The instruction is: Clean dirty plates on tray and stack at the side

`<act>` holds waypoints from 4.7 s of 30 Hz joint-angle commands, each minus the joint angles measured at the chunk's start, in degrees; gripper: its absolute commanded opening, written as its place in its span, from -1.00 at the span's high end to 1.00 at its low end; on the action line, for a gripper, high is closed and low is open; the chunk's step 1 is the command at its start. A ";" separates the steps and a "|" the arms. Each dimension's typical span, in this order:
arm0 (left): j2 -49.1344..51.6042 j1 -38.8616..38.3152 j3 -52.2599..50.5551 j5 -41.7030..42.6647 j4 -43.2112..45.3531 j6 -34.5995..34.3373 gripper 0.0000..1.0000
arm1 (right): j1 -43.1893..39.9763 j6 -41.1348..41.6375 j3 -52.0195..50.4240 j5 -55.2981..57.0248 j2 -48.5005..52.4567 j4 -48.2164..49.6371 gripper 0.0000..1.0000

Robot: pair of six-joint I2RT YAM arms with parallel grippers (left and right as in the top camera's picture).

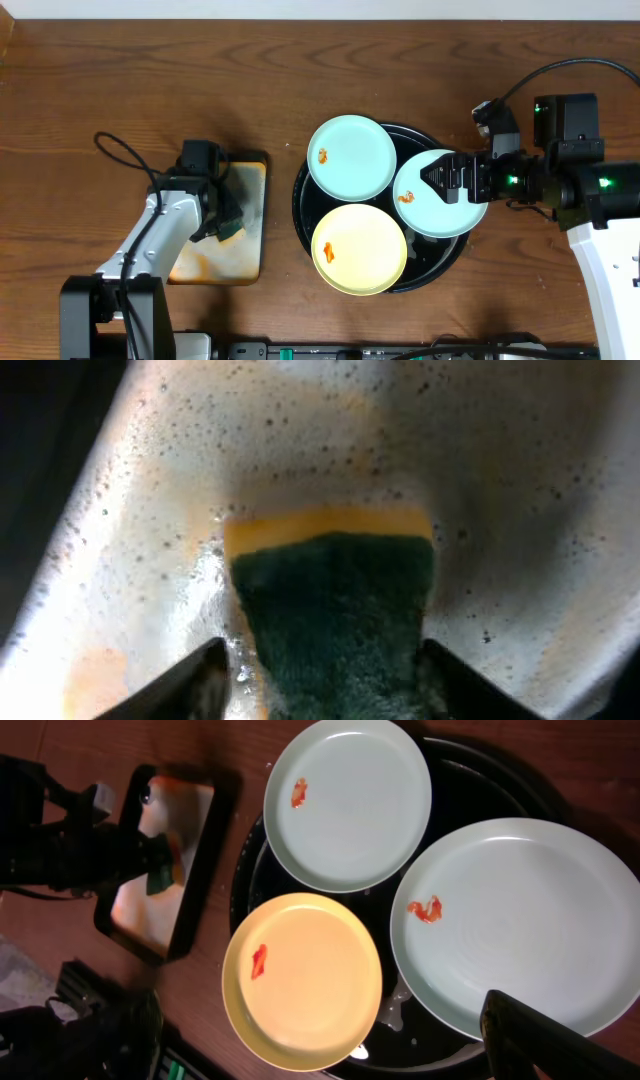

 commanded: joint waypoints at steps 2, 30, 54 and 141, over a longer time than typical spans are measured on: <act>-0.76 0.28 1.14 -1.77 -3.13 8.79 -0.45 | 0.50 0.74 0.87 -0.04 0.17 -0.04 -0.99; -3.89 0.13 1.09 1.22 -4.90 15.67 -0.43 | 0.55 0.74 0.87 0.37 0.17 0.04 -0.98; 1.42 0.13 1.31 1.25 -2.69 15.89 0.86 | 0.55 0.74 0.87 0.42 0.17 1.25 -0.99; 5.79 0.13 -1.16 1.27 5.40 16.98 0.85 | 14.84 10.99 0.22 25.20 43.56 26.93 0.98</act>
